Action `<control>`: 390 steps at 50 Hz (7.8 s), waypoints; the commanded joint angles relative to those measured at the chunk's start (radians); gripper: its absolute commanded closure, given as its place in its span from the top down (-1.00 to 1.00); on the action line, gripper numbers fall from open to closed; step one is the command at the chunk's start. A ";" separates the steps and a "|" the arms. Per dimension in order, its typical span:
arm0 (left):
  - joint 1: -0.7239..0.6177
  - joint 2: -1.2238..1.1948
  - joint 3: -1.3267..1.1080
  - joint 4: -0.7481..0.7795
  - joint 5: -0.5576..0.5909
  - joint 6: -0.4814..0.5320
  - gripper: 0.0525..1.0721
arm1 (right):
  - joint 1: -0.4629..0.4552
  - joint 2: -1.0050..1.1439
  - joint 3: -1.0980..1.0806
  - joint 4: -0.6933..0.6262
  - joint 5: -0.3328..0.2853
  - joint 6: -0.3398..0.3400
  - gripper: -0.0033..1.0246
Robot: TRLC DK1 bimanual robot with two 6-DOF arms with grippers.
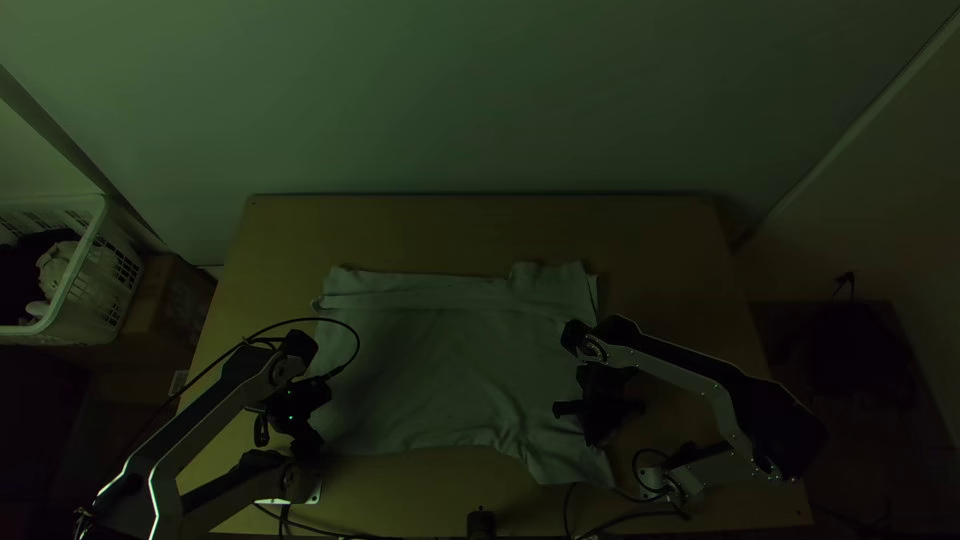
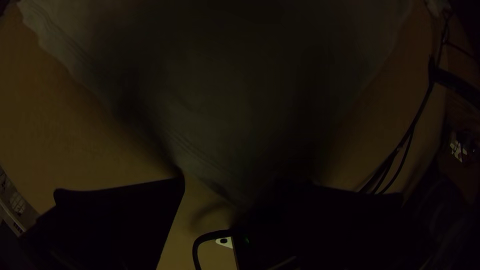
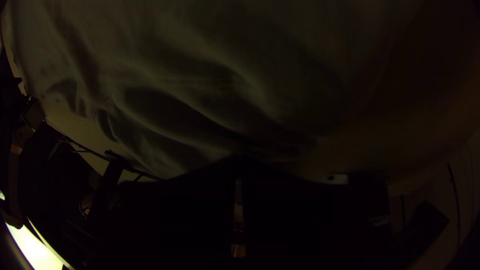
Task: Fold the t-shirt
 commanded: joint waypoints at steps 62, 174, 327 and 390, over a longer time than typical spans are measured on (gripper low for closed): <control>0.278 0.026 0.152 0.098 0.027 0.240 -0.95 | -0.226 -0.018 0.140 -0.121 0.039 -0.073 -0.94; 0.204 0.723 1.023 0.163 0.090 0.077 -0.95 | -0.525 0.513 0.959 -0.118 0.101 -0.116 -0.94; 0.141 0.724 0.554 0.577 0.649 -0.487 0.09 | -0.616 0.059 1.214 -0.029 0.174 -0.045 0.92; 0.562 0.525 1.020 0.128 0.365 -0.173 -0.95 | -0.644 -0.159 0.869 0.281 0.286 -0.093 0.92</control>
